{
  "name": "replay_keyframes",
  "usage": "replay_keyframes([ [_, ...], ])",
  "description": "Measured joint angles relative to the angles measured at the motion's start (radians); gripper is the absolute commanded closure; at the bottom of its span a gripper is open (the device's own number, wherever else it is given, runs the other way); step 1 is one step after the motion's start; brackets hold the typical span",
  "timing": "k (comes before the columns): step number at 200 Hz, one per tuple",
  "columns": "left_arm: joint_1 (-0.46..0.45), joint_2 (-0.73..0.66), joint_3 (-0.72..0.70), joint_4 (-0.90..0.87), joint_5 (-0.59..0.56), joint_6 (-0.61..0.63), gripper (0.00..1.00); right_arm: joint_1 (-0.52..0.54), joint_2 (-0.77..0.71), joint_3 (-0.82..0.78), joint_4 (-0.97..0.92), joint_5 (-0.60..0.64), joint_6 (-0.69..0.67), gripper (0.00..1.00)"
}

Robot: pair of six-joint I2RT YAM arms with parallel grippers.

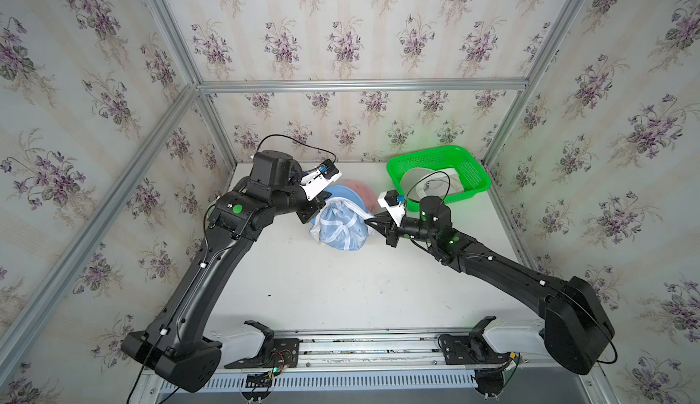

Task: Turn the baseball cap inside out
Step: Turn over the baseball cap.

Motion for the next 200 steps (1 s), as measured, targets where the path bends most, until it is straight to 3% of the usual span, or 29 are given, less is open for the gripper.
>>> replay_keyframes([
  [41,-0.001,-0.019,-0.018,0.117,-0.123,-0.092,1.0,0.099,0.094,0.134,0.039,0.383,0.134,1.0],
  [84,-0.014,-0.041,-0.026,0.172,-0.24,-0.144,1.0,0.244,0.284,0.41,-0.101,0.922,0.3,1.0],
  [107,-0.02,-0.038,-0.026,0.163,-0.265,-0.169,1.0,0.272,0.339,0.488,-0.164,1.059,0.396,1.0],
  [119,-0.02,-0.034,-0.022,0.162,-0.27,-0.177,1.0,0.274,0.344,0.494,-0.164,1.075,0.418,0.97],
  [135,-0.021,-0.028,-0.002,0.146,-0.272,-0.181,1.0,0.274,0.311,0.433,-0.107,1.042,0.405,0.68],
  [157,-0.015,-0.028,0.044,0.119,-0.294,-0.176,1.0,0.263,0.202,0.268,-0.002,0.964,0.323,0.38],
  [176,0.0,-0.032,0.086,0.105,-0.28,-0.166,1.0,0.239,0.105,0.158,0.037,0.849,0.211,0.31],
  [200,0.007,-0.039,0.103,0.057,-0.155,-0.135,1.0,0.193,-0.015,0.091,0.045,0.653,0.094,0.28],
])
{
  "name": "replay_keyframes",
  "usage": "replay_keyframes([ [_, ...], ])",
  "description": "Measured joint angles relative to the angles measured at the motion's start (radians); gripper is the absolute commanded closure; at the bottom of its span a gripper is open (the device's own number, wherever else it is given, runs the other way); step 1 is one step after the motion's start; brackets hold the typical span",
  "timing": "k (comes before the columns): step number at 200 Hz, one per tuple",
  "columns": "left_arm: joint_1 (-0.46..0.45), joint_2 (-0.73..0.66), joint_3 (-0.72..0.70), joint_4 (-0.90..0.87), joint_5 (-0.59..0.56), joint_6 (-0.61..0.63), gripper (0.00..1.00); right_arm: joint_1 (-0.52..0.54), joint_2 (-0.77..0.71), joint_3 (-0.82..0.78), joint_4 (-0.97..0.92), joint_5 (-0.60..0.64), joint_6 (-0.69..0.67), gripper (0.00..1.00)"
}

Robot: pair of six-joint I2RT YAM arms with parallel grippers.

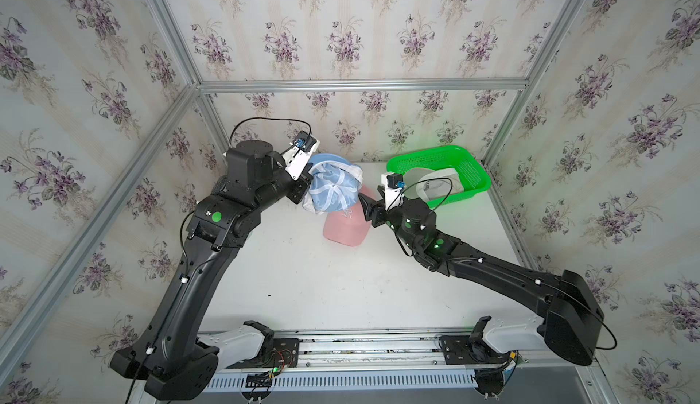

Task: Turn the baseball cap inside out
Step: Turn over the baseball cap.

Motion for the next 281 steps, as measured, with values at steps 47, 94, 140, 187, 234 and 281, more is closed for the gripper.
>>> replay_keyframes([
  [47,0.108,0.021,0.042,-0.114,0.267,0.043,1.0,-0.246,-0.212,-0.148,-0.014,-0.305,-0.054,0.26],
  [94,0.172,0.103,0.166,-0.259,0.563,0.136,1.0,-0.346,-0.274,-0.225,-0.062,-0.634,-0.166,0.25],
  [140,0.177,0.181,0.267,-0.363,0.683,0.184,1.0,-0.351,-0.222,-0.219,-0.133,-0.872,-0.323,0.25],
  [187,0.181,0.179,0.264,-0.379,0.68,0.188,1.0,-0.35,-0.2,-0.207,-0.133,-1.034,-0.365,0.25],
  [234,0.187,0.174,0.264,-0.379,0.669,0.18,1.0,-0.35,-0.254,-0.217,-0.123,-1.16,-0.368,0.25],
  [281,0.187,0.174,0.264,-0.373,0.661,0.169,1.0,-0.35,-0.212,-0.187,-0.127,-1.231,-0.367,0.26],
])
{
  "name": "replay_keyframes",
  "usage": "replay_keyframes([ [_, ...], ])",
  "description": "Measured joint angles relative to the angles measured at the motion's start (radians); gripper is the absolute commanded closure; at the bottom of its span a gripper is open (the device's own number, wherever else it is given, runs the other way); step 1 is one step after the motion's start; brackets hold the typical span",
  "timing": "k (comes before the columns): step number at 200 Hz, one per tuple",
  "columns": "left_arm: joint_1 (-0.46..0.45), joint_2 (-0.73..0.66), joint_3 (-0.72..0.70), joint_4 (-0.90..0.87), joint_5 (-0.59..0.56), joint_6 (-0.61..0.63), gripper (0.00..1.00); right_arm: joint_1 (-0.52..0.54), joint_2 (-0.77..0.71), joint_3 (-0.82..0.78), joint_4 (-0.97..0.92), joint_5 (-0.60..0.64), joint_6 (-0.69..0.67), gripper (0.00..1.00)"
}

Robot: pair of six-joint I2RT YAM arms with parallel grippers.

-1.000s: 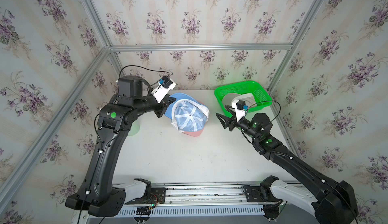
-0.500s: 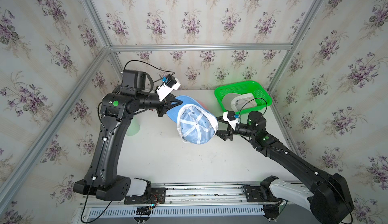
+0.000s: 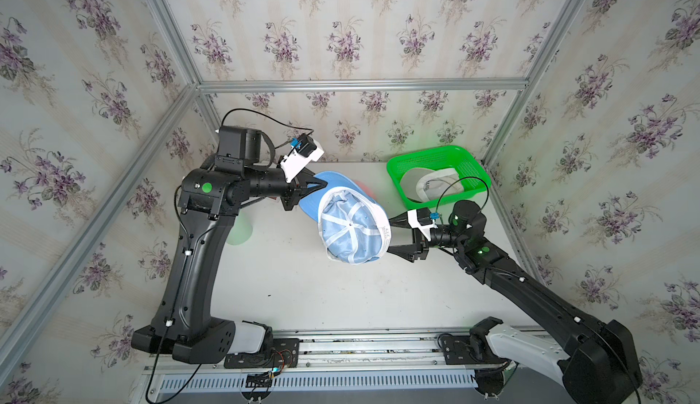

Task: Turn the baseball cap inside out
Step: Turn over the baseball cap.

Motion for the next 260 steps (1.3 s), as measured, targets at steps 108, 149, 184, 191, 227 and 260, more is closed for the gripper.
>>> replay_keyframes([
  [108,0.005,-0.013,-0.003,0.034,-0.02,-0.022,1.0,-0.016,0.023,0.005,-0.067,0.028,-0.047,0.26],
  [149,0.005,-0.016,-0.008,0.034,-0.016,-0.022,1.0,-0.033,0.055,0.039,-0.04,0.024,-0.029,0.26],
  [184,0.005,-0.012,-0.014,0.035,-0.012,-0.022,1.0,-0.026,0.073,0.064,0.006,-0.023,0.004,0.32],
  [191,0.004,-0.011,-0.016,0.035,-0.012,-0.022,1.0,-0.021,0.077,0.069,0.015,-0.031,0.008,0.44],
  [227,0.003,-0.009,-0.026,0.038,-0.014,-0.022,1.0,-0.01,0.134,0.129,0.013,-0.06,0.032,0.97],
  [260,0.003,-0.021,-0.056,0.061,-0.051,-0.036,1.0,-0.008,0.177,0.141,0.004,-0.056,0.055,1.0],
])
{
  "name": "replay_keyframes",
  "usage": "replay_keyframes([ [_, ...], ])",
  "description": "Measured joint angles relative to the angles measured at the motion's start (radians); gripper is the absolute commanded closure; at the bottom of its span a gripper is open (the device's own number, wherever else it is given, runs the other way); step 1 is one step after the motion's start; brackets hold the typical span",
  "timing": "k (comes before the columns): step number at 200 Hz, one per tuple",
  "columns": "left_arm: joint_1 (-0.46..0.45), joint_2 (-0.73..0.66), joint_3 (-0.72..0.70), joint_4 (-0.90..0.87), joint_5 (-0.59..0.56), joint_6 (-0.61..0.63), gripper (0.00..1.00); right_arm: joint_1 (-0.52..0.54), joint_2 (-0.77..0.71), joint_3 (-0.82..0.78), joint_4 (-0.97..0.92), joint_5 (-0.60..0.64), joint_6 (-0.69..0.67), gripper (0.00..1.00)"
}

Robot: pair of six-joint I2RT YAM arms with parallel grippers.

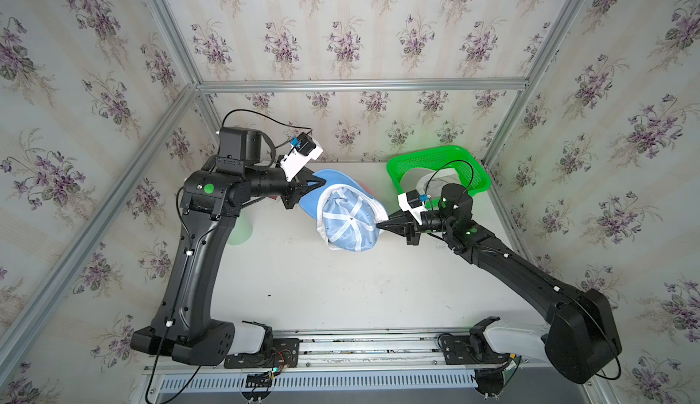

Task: Turn the baseball cap inside out
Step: Turn over the baseball cap.

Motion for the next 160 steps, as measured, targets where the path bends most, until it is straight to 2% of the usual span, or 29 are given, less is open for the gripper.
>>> replay_keyframes([
  [30,-0.006,-0.027,-0.054,0.067,-0.065,-0.048,1.0,0.003,0.004,-0.007,0.022,0.084,0.058,1.0],
  [56,-0.062,-0.045,-0.082,0.138,-0.211,-0.091,1.0,0.008,0.012,-0.005,0.064,0.257,0.157,1.0],
  [79,-0.181,-0.043,-0.085,0.193,-0.428,-0.09,1.0,0.048,0.032,0.035,0.045,0.491,0.238,1.0],
  [98,-0.272,-0.034,-0.102,0.249,-0.629,-0.082,1.0,0.118,0.077,0.118,-0.015,0.737,0.298,1.0],
  [126,-0.361,-0.026,-0.152,0.327,-0.908,-0.069,1.0,0.238,0.157,0.233,-0.108,1.091,0.372,1.0],
  [146,-0.409,-0.024,-0.184,0.386,-1.067,-0.043,1.0,0.278,0.217,0.305,-0.164,1.278,0.425,1.0],
  [160,-0.418,-0.027,-0.194,0.415,-1.139,-0.039,1.0,0.292,0.264,0.356,-0.2,1.387,0.458,1.0],
])
